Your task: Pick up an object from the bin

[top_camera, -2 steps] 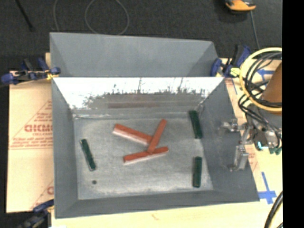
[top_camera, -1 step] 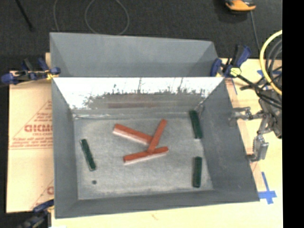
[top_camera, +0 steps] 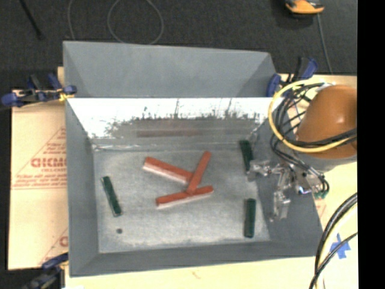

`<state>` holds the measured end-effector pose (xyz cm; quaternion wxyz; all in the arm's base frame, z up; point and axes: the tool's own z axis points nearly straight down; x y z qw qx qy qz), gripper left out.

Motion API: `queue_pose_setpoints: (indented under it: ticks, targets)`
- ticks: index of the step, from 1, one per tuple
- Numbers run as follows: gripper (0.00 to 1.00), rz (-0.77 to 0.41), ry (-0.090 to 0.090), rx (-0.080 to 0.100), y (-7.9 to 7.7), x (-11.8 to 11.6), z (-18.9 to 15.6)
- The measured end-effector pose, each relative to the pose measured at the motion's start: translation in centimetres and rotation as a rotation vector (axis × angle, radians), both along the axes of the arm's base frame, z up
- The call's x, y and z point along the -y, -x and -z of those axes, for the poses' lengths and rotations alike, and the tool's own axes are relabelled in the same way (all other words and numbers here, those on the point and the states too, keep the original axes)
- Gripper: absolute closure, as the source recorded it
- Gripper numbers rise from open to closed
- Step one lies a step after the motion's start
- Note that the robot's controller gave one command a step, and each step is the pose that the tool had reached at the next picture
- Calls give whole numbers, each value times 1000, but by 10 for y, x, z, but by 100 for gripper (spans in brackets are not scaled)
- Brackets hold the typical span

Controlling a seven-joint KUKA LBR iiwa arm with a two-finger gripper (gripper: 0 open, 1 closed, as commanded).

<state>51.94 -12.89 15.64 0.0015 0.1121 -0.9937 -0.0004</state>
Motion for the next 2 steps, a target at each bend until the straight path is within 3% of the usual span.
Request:
queue_pose_setpoints:
  ticks: [1, 2]
  targets:
    - [0, -639, -5, 9, -54, 3, 86]
    - [0, -1097, -5, 5, 35, -19, 83]
